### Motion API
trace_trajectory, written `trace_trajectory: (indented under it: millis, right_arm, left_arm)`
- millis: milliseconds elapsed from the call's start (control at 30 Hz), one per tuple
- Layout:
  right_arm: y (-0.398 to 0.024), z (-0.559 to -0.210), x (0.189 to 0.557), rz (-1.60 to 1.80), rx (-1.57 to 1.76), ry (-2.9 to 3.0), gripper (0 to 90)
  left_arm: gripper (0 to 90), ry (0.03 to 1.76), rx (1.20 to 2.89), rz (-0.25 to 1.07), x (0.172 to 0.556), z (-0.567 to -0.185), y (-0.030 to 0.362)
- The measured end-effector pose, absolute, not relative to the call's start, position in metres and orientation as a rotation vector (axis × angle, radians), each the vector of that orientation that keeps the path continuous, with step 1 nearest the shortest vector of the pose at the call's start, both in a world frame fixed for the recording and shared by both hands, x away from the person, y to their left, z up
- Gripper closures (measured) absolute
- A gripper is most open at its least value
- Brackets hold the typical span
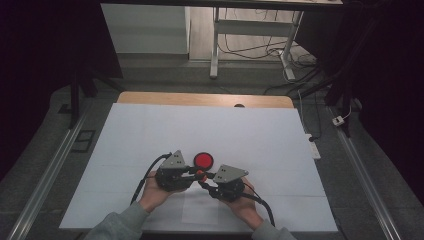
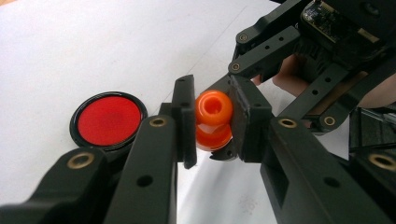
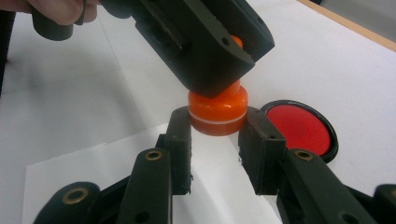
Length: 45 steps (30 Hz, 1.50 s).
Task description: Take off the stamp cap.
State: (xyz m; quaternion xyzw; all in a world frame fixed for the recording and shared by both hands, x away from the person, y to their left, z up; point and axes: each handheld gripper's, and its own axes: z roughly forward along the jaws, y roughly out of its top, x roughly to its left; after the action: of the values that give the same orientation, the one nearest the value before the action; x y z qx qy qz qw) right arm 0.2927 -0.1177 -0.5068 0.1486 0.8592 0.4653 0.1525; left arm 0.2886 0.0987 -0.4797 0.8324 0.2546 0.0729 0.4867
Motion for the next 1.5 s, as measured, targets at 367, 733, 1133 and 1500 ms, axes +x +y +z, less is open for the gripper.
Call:
trace_trajectory:
  millis: [367, 733, 1133, 1500]
  right_arm:
    - [-0.119, -0.506, 0.294, 1.326, 0.402, 2.473, 65.0]
    - [-0.125, -0.522, 0.299, 1.235, 0.451, 2.515, 65.0]
    - [-0.130, -0.517, 0.301, 1.271, 0.476, 2.492, 64.9]
    - [-0.136, -0.513, 0.301, 1.302, 0.497, 2.464, 64.8]
  left_arm:
    - [72.7, 0.625, 2.022, 0.169, 0.289, -0.480, 0.099]
    - [72.9, 0.701, 1.876, 0.190, 0.293, -0.467, 0.129]
    - [72.8, 0.676, 1.931, 0.197, 0.290, -0.471, 0.121]
    - [72.8, 0.682, 1.947, 0.189, 0.291, -0.473, 0.120]
